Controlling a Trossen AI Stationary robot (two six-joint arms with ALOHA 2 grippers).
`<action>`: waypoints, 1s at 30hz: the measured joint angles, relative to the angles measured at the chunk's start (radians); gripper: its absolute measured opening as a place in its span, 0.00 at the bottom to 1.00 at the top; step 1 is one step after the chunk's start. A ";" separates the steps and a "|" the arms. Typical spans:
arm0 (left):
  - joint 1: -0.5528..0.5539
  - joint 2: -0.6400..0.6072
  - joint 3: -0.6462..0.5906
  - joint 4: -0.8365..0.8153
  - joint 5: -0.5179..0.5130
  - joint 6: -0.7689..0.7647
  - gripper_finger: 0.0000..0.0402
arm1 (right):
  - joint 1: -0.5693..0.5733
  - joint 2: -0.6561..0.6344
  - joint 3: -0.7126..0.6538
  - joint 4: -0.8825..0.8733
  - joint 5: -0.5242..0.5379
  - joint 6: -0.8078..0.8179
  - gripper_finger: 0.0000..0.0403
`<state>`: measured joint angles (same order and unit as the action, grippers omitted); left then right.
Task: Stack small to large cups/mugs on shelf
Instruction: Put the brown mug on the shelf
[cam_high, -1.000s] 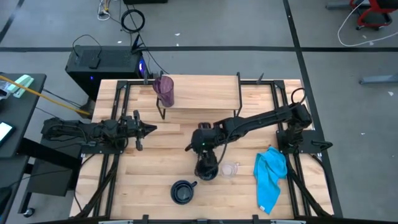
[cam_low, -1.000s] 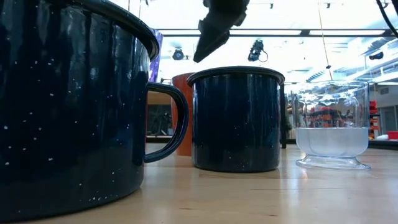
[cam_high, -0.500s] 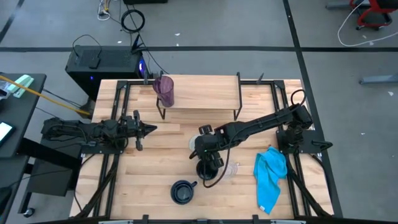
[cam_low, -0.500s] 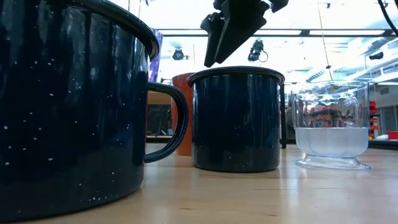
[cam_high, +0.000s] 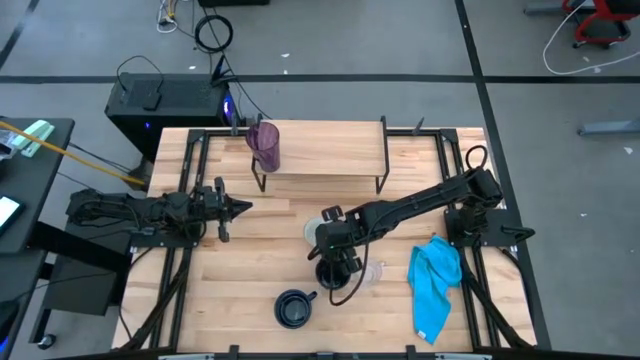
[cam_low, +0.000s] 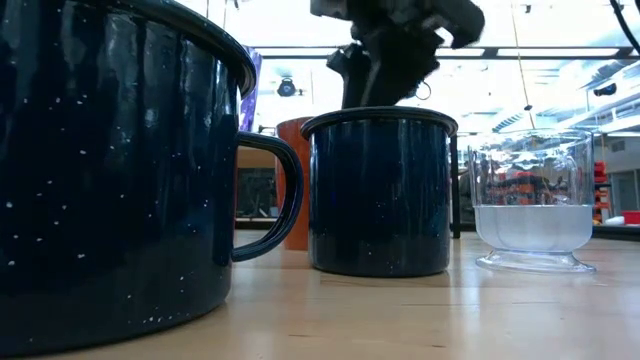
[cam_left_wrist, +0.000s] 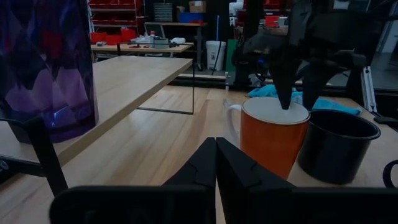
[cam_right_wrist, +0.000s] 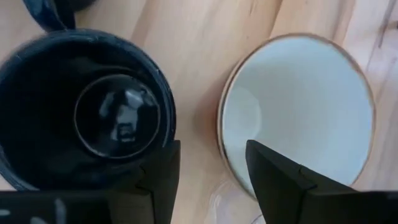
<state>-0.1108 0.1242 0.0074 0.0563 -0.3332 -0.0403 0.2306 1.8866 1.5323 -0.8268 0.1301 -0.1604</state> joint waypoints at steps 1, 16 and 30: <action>0.000 0.000 0.000 0.000 0.000 0.000 0.03 | -0.001 0.000 -0.007 0.009 0.000 0.001 0.47; 0.000 0.000 0.000 -0.001 0.000 0.000 0.03 | -0.035 0.000 -0.015 0.057 -0.001 -0.031 0.22; 0.000 0.000 0.000 -0.001 0.000 -0.007 0.06 | -0.055 0.000 -0.016 0.109 -0.004 -0.082 0.06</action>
<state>-0.1108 0.1242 0.0071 0.0555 -0.3328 -0.0471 0.1751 1.8870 1.5162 -0.7181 0.1259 -0.2421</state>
